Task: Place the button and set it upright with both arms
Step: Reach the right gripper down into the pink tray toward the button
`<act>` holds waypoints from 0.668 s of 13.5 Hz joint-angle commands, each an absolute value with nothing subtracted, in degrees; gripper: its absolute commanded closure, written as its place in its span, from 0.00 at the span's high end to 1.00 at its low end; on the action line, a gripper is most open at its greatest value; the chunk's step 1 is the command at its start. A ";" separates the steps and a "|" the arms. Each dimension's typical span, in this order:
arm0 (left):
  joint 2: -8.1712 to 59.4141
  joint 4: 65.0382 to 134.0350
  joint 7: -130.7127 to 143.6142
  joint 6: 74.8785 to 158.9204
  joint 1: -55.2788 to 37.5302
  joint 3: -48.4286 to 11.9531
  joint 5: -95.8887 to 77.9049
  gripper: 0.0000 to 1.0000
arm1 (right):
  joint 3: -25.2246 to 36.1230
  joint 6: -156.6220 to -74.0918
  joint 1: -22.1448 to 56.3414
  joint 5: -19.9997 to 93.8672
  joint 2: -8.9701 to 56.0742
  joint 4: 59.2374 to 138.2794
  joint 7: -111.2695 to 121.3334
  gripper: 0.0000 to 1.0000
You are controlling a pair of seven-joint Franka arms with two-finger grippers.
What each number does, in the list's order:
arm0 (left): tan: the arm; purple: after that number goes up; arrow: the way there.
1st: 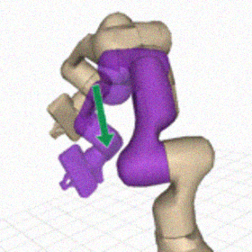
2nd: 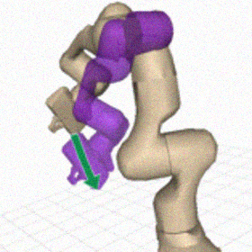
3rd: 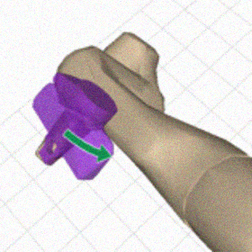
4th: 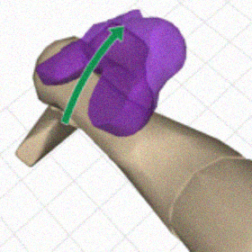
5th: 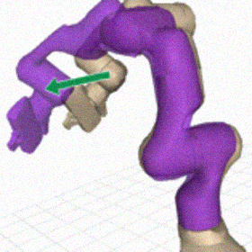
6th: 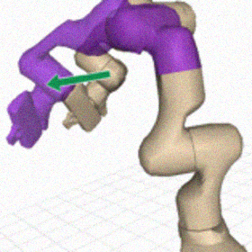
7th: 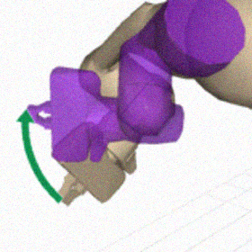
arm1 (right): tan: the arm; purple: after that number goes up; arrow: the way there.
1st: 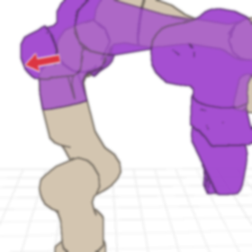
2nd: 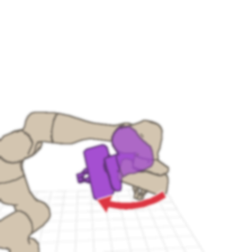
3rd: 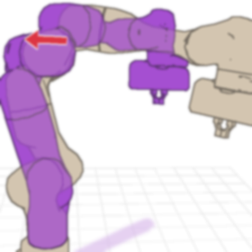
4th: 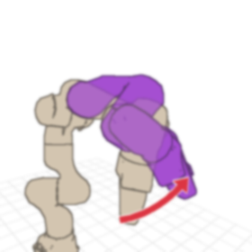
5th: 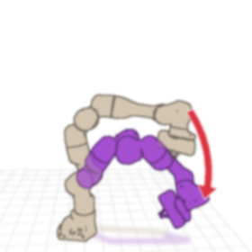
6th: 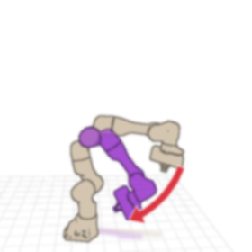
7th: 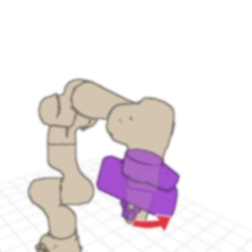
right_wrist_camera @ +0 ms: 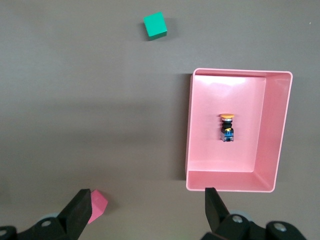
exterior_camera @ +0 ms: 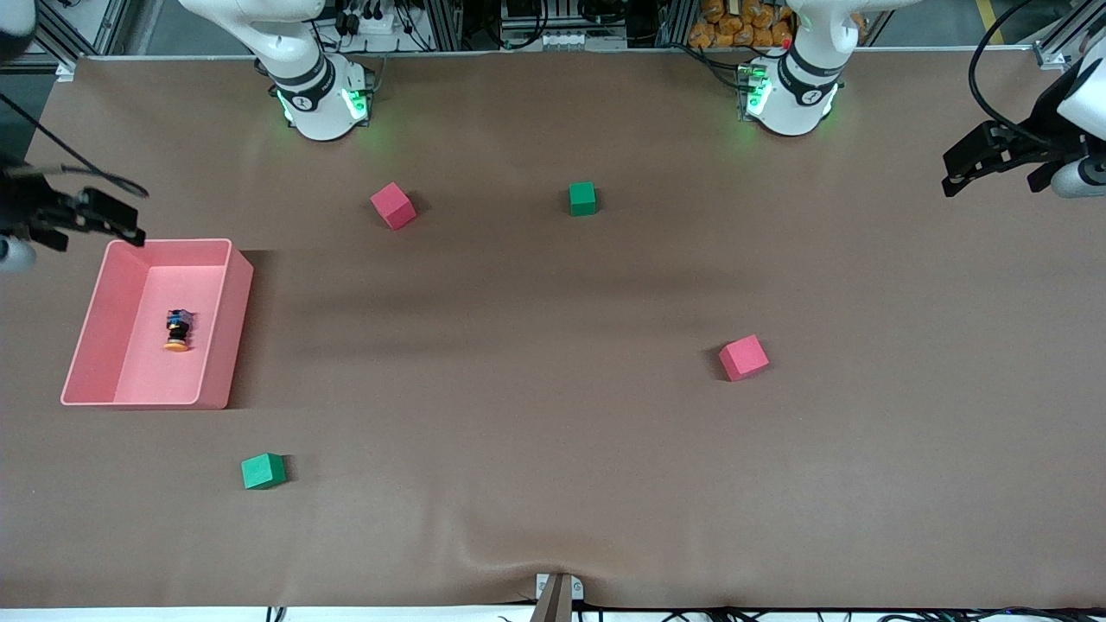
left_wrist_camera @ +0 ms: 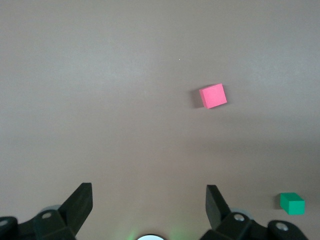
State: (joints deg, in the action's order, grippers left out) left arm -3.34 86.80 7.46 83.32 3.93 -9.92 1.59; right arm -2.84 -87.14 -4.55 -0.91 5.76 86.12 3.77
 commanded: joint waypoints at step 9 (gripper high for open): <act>-3.34 85.87 7.65 82.71 4.22 -10.55 1.14 1.00 | -3.52 -103.76 -18.18 -1.85 14.76 99.11 4.91 1.00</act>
